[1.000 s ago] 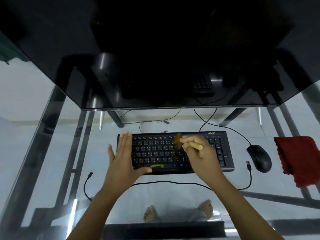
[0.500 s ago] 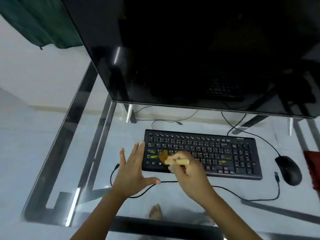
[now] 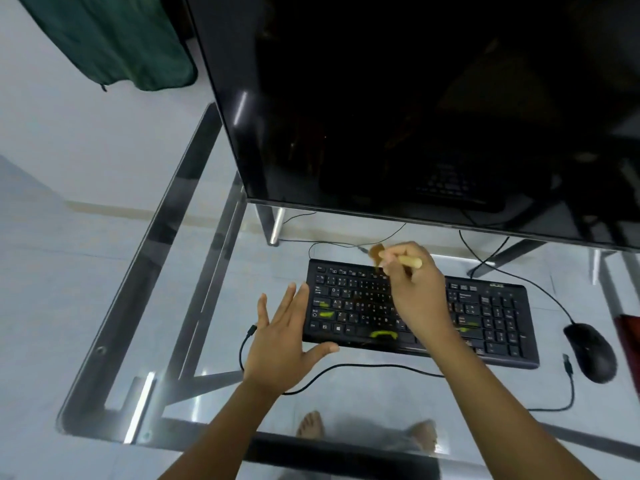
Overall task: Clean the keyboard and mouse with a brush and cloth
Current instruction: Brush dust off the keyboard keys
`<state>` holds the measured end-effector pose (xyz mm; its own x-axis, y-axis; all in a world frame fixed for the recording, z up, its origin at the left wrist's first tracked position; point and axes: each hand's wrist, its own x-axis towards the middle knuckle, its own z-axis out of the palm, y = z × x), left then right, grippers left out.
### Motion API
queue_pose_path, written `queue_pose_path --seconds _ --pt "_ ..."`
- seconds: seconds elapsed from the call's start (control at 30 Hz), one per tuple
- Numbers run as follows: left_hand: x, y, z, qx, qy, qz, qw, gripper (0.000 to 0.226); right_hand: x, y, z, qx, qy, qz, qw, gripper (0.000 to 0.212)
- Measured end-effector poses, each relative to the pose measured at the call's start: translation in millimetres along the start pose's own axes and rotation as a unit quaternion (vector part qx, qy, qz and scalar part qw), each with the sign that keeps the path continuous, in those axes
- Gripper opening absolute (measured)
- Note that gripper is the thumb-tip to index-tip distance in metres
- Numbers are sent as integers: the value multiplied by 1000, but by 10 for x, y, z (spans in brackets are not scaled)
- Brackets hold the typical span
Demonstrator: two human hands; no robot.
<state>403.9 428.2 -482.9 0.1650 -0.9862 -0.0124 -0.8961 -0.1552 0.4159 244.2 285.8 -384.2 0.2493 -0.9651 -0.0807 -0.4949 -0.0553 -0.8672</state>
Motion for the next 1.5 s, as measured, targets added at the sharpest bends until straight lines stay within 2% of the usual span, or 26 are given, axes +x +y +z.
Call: queue_pose_path --seconds 0.03,0.07,0.13,0.23,0.3,0.37,0.47,0.53,0.6,0.7,0.73,0.77,0.83,0.93,0.97,1.03,1.07,1.17,1.2,1.27,1.3,1.33,1.37,1.43,1.47,1.5 --pt "1 3 6 -2 4 1 1000 97 28 -35 39 26 -10 2 1000 11" --pt "0 1 11 -2 7 2 1000 98 33 -83 93 41 -60 16 997 12" --pt "-6 -9 23 5 12 3 1000 99 -25 -148 228 -15 -142 4 990 14" --pt "-8 -10 39 6 13 1 1000 101 -9 -168 345 -29 -41 -80 995 13" --pt "0 -7 37 5 17 -2 1000 101 17 -182 384 -15 -88 -63 994 14" --pt "1 -7 32 5 23 -2 1000 100 -7 -194 432 -72 -143 -66 985 14" --pt "3 2 25 -3 25 -1 1000 99 46 -184 414 -85 -47 -97 991 14" --pt "4 5 17 -2 21 -4 1000 98 59 -143 399 -50 -92 -79 991 14" --pt "-5 -2 20 2 15 -4 1000 98 35 -119 364 -95 -118 -60 987 14" --pt "-5 -2 25 2 17 -3 1000 97 49 -105 233 -71 7 -54 996 18" --pt "-4 -3 25 2 19 -3 1000 97 36 -94 191 -48 -6 -50 998 18" --pt "-6 -8 26 1 20 -3 1000 97 23 -70 177 -31 -57 -26 998 16" --pt "-10 -13 25 0 17 -4 1000 97 -50 -39 153 -72 -141 5 987 14" --pt "-5 -4 21 -2 13 -4 1000 97 -48 3 42 -78 -10 -15 997 15" --pt "-6 -4 21 -2 12 -4 1000 97 -59 28 -12 -48 -14 -11 999 14" --pt "-11 -14 21 0 12 -4 1000 98 -101 84 -80 2 -95 40 995 13" --pt "-12 -16 19 -1 11 -4 1000 98 -121 135 -126 -13 -100 58 993 14" --pt "-7 -10 24 -4 14 -6 1000 98 -206 204 -294 14 45 72 996 13" --pt "-2 -8 22 -2 15 -7 1000 99 -263 207 -323 39 36 62 997 13" --pt "-2 -16 30 3 15 -8 1000 100 -402 166 -273 75 -98 96 988 12" --pt "-5 -23 36 3 17 -7 1000 101 -459 161 -221 56 -170 104 978 12" --pt "-5 -25 36 2 18 -7 1000 101 -502 166 -186 4 -197 93 976 11" --pt "-4 -23 33 -1 17 -6 1000 100 -510 171 -165 -29 -172 77 982 11" --pt "0 -14 29 -6 18 -6 1000 100 -483 132 -156 -81 -38 -4 996 12" --pt "3 -12 23 -5 18 -7 1000 100 -479 114 -150 -71 -23 -25 997 12" --pt "0 -12 23 -2 17 -7 1000 101 -487 70 -130 -41 -49 -26 998 12"
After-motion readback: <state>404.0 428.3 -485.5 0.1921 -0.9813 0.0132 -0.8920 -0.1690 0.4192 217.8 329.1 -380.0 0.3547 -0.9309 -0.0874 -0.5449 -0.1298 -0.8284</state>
